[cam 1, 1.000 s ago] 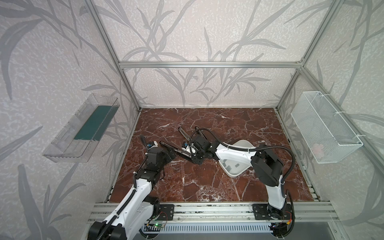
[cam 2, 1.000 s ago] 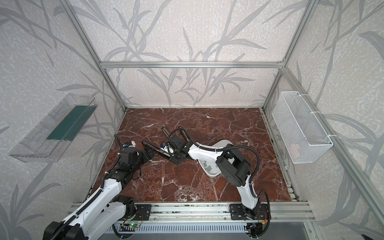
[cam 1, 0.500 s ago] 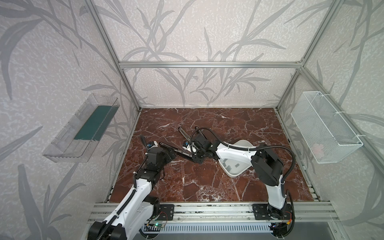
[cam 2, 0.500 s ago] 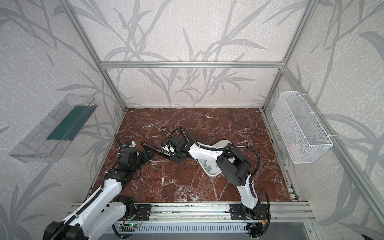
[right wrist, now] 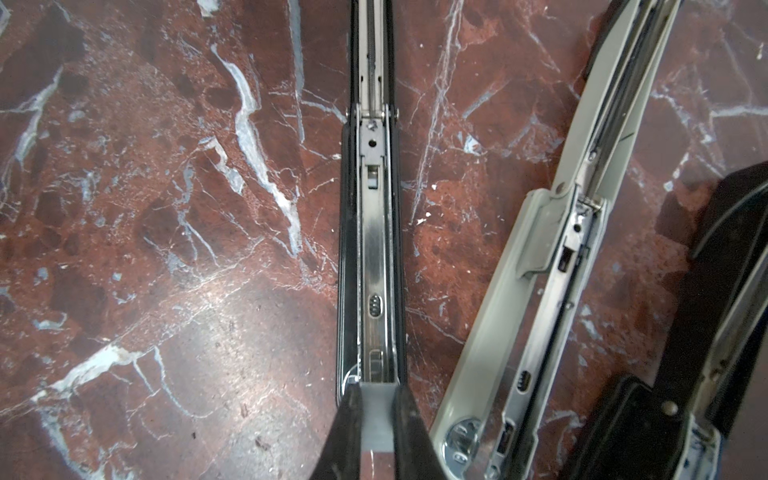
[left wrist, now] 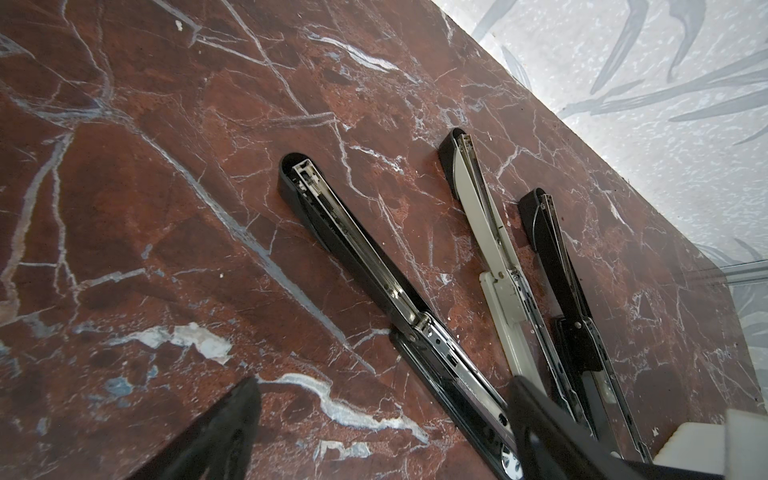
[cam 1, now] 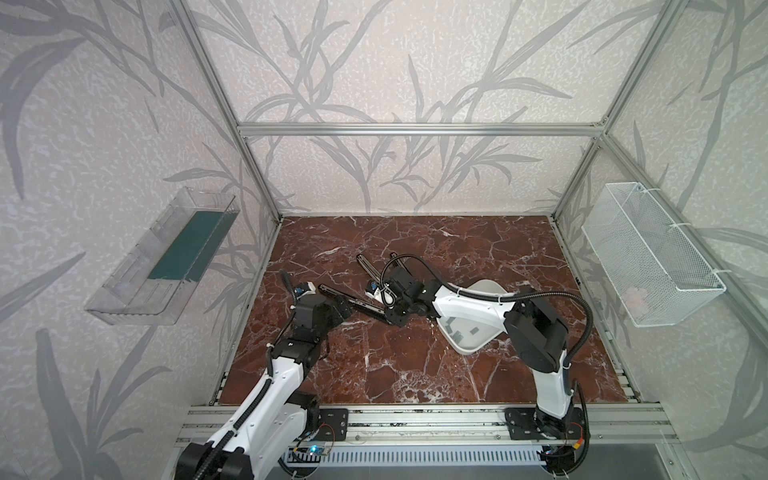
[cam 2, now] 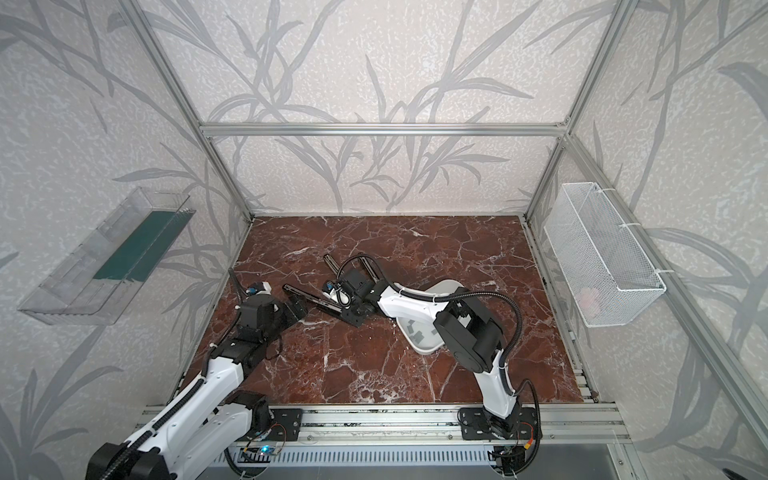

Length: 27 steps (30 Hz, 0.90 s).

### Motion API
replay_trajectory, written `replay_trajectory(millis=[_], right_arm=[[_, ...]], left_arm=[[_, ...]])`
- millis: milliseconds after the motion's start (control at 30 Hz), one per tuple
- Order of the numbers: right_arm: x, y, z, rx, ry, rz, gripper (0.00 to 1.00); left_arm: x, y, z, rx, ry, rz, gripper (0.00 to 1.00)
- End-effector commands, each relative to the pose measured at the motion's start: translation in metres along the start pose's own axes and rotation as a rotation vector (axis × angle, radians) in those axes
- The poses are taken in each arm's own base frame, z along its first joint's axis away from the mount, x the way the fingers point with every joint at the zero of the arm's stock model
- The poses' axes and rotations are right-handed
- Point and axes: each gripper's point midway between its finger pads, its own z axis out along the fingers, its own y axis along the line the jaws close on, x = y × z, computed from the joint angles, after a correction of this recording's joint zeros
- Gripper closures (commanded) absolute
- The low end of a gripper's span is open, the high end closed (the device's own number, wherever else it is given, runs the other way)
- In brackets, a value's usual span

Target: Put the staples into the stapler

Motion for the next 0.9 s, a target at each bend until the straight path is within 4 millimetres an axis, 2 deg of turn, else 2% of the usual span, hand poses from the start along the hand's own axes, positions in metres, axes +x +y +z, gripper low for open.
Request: replay_trajectory(millis=[0,633,867], right_arm=[[-0.004,-0.003,-0.002,0.007,-0.009,-0.003,1.0],[0.001,-0.005,0.009,-0.009,0.011,0.007,1.0],[-0.005,-0.005,0.002,-0.006,-0.003,0.005,1.0]], left_arm=[[-0.004,0.002,0.0,-0.005,-0.021,-0.006,0.07],[-0.003,0.003,0.004,-0.011,-0.016,0.0,0.07],[-0.002,0.002,0.005,-0.009,-0.014,0.0,0.06]])
